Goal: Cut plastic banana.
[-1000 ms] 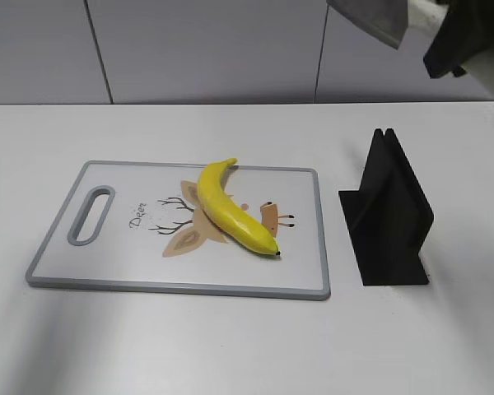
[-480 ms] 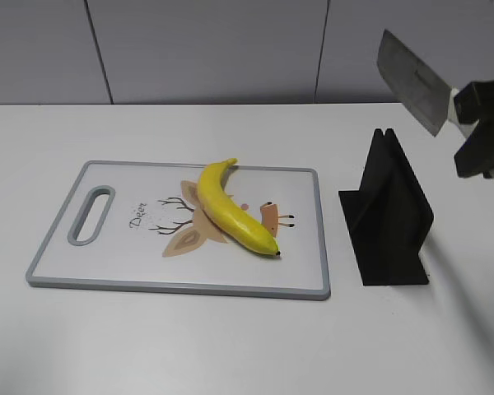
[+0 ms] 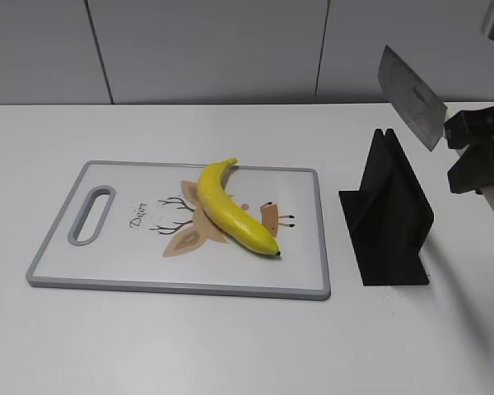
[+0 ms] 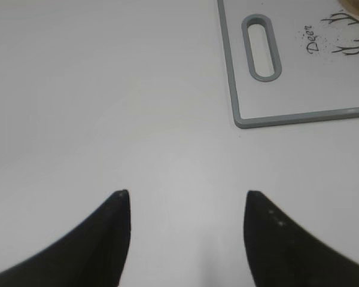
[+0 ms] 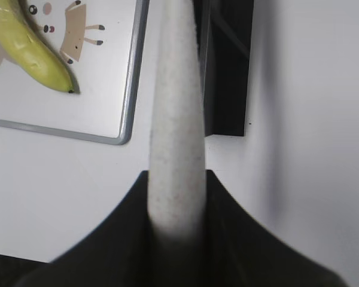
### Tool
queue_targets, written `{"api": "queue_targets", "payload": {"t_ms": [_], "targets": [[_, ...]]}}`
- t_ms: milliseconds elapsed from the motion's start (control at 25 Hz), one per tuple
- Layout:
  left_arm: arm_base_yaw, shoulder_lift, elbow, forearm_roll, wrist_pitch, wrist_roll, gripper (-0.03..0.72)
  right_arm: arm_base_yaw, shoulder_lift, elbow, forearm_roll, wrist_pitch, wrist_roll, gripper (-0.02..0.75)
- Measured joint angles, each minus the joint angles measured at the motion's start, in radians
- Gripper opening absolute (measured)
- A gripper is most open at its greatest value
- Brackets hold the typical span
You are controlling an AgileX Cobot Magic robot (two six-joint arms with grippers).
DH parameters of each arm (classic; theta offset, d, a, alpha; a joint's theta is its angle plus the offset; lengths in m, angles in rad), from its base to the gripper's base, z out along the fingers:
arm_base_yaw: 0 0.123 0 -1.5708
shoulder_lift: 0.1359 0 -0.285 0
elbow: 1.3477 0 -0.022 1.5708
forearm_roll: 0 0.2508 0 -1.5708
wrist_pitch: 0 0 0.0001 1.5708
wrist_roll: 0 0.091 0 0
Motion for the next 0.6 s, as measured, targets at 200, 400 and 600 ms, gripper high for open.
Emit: {"api": "queue_targets", "payload": {"t_ms": [200, 400, 600], "targets": [[0.0, -0.148, 0.013, 0.0, 0.0, 0.0, 0.584, 0.0, 0.0, 0.0, -0.001, -0.017, 0.007, 0.178], [0.0, -0.279, 0.035, -0.017, 0.069, 0.0, 0.577, 0.0, 0.03, 0.0, -0.001, -0.017, 0.009, 0.178], [0.0, -0.387, 0.041, -0.038, 0.081, 0.005, 0.572, 0.0, 0.056, 0.0, -0.001, -0.019, 0.01, 0.177]]}}
